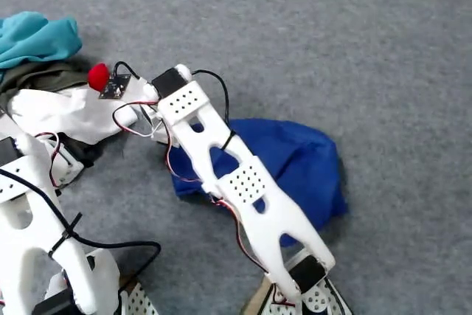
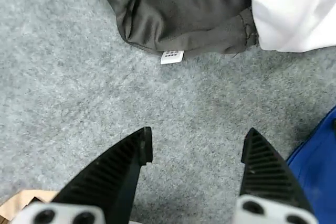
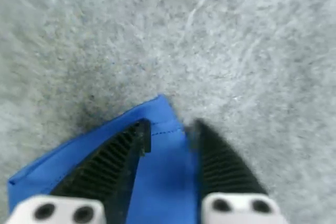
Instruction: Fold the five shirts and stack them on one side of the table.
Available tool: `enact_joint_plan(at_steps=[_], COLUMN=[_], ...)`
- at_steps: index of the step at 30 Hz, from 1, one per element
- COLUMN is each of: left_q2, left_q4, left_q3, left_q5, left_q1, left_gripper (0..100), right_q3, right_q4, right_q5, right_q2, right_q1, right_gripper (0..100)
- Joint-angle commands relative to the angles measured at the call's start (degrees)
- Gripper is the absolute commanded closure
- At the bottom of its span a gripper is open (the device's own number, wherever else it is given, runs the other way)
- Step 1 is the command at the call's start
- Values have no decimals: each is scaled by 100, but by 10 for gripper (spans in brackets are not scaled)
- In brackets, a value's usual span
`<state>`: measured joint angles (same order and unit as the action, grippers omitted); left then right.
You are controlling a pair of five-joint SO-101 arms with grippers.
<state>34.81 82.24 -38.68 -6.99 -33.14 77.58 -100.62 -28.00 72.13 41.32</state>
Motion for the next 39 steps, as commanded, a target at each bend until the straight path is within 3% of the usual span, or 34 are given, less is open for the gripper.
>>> enact_joint_plan(at_steps=[1, 14, 22, 29, 39], left_q2=[110, 127, 92, 101, 84], left_q4=[26, 18, -18, -88, -1134], left_q3=[26, -97, -79, 35, 510], left_q5=[9, 9, 9, 9, -44], left_q1=[-18, -18, 105, 1635, 3754], left_gripper=[725, 725, 725, 725, 725], right_q3=[277, 312, 312, 303, 251], right_q4=[-70, -141, -105, 334, -176], right_q5=[-44, -35, 554, 668, -141], right_q2=[-40, -1130, -2844, -3908, -4075], right_q1=[-66, -567, -1534, -3354, -5807], right_gripper=[990, 996, 996, 995, 995])
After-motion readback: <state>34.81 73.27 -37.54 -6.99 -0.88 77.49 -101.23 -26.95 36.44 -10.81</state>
